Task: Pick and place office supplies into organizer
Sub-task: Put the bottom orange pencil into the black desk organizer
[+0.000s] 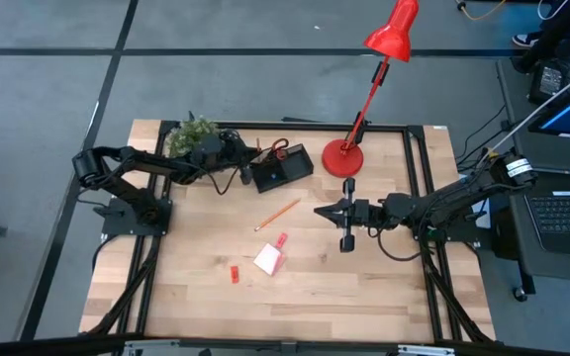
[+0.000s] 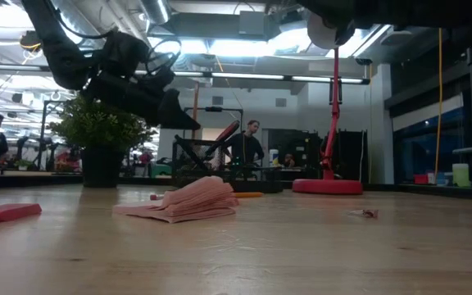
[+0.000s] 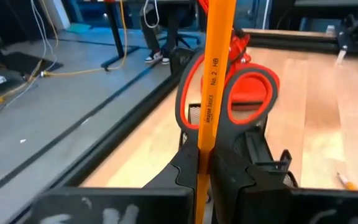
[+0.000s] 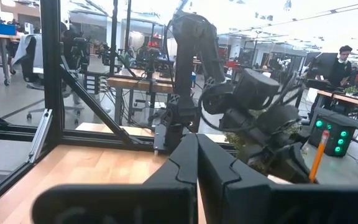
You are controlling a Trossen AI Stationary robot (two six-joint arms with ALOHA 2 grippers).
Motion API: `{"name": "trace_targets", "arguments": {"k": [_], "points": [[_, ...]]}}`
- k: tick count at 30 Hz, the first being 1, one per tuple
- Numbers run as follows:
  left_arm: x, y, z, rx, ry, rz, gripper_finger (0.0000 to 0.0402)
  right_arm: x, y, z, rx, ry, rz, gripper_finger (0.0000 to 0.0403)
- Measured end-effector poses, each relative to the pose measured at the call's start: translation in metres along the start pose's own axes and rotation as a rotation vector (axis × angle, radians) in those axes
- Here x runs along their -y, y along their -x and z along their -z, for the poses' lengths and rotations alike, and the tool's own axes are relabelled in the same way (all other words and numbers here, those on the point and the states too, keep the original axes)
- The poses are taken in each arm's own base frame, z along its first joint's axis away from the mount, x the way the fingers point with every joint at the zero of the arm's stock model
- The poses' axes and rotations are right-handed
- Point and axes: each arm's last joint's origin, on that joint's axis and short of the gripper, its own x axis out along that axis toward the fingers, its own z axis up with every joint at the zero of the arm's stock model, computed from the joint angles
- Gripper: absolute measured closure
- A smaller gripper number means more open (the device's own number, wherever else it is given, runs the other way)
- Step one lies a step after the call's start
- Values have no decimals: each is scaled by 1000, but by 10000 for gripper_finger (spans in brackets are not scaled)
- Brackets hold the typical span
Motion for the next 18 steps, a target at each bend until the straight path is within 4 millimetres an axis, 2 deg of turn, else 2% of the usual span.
{"name": "trace_targets", "arguments": {"k": [7,18], "points": [[0,0,1,-7,17,0,385,0,0,2,-21,7,-3,396],[0,0,2,-18,29,-3,329,0,0,2,-21,7,-4,396]]}}
